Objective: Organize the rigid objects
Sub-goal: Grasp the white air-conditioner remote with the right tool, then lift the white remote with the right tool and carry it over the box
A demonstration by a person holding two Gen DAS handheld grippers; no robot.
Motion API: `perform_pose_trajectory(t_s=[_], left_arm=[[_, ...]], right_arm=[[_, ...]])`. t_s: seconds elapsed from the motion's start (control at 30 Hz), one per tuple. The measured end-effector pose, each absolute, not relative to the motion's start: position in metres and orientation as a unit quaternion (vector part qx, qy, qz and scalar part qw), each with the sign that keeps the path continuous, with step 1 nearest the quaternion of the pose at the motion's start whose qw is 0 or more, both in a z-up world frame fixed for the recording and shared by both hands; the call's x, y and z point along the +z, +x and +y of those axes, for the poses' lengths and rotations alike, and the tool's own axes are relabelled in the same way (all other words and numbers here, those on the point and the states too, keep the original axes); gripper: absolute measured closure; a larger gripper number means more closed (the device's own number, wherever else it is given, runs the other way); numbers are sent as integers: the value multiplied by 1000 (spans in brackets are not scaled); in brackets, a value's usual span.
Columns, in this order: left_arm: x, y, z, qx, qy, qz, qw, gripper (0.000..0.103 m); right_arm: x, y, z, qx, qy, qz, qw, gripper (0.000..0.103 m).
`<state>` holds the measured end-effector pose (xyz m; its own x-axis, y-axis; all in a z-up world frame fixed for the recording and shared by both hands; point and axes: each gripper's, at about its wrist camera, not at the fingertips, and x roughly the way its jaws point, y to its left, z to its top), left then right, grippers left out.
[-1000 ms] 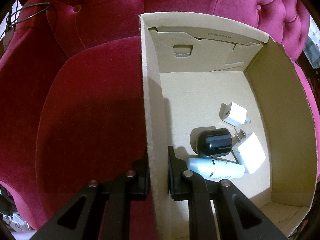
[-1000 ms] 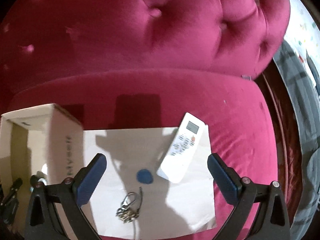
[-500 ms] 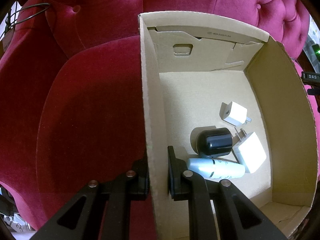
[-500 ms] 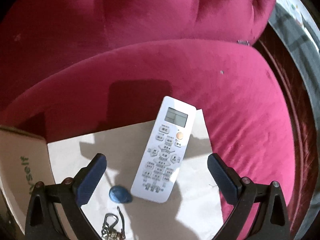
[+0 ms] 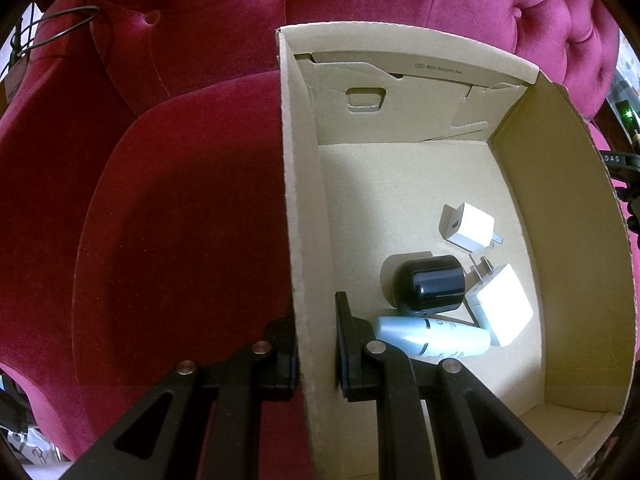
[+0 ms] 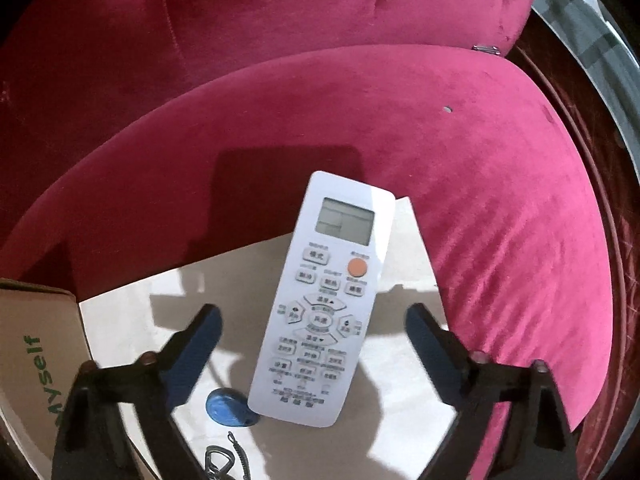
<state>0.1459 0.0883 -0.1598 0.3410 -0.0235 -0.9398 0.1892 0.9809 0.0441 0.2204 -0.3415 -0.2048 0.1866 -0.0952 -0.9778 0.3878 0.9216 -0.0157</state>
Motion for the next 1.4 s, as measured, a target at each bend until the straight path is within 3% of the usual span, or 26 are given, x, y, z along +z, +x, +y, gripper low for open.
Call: perform_pose_trajectory(t_s=[0.03,0.13,0.2,0.53,1.4], left_arm=[[-160,146,88,-65,73,570,816,88],[-160,146,89,-65,73,570,816,88],[-160,146,88,-65,73,570,816,88],[-160,147,89,-65,74,571,815,88],[-161,147,90,-63,69,571,816,88]], right_arm=[[-205,220,-338,-158,117,619,760,22],[-209,222,-336,-164,120,622,756,48],[-209,222,-339,-169,128,619,756,53],[-203,209,-336,-175,108,616,761,53],[-117,169,-269,-147,56,585,796,53]])
